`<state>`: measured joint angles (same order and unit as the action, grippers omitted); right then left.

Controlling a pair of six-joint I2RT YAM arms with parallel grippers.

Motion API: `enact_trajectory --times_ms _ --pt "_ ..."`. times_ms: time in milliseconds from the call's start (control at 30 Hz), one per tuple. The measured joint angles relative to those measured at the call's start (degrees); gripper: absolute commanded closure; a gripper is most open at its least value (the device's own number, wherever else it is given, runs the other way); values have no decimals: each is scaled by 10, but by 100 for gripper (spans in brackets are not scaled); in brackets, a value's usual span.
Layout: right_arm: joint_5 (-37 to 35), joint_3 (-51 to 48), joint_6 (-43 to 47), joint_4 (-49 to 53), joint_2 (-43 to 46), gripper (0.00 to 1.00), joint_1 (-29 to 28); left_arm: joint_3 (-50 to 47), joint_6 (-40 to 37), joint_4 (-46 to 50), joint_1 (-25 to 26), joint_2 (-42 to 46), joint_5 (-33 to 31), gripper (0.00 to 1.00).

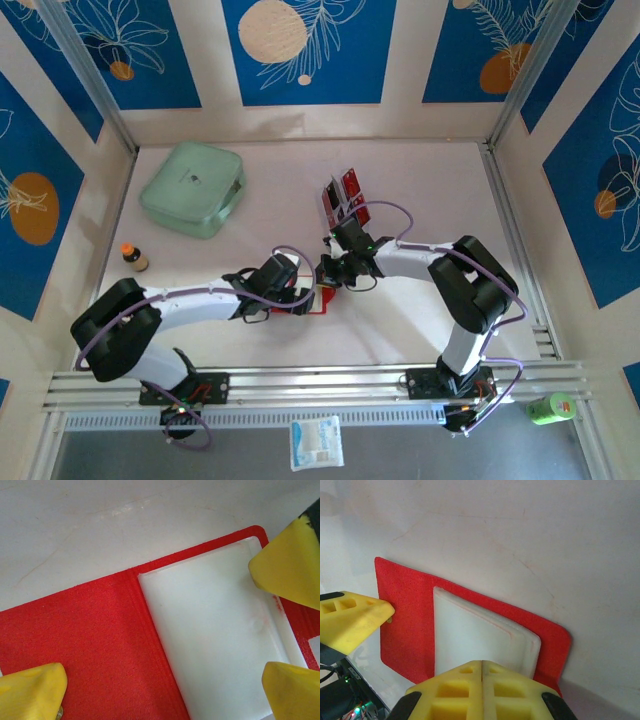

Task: Put the credit cards into the card holder
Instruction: Flip over the card slot on the card holder.

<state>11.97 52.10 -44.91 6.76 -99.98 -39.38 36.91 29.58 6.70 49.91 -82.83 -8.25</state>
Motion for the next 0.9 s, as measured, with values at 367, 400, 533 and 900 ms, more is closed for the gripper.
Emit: enact_trajectory --times_ms 367,400,533,900 --pt "3 16 0 -1 -30 100 -12 -3 1 -2 0 5 -7 0" --pt "3 19 0 0 -33 100 -14 -4 1 -2 0 5 -9 0" --pt "3 22 0 -1 -37 100 -19 -12 3 -2 0 5 -12 0" --pt "14 23 -1 -10 -42 100 -19 -25 6 -13 0 5 -25 0"
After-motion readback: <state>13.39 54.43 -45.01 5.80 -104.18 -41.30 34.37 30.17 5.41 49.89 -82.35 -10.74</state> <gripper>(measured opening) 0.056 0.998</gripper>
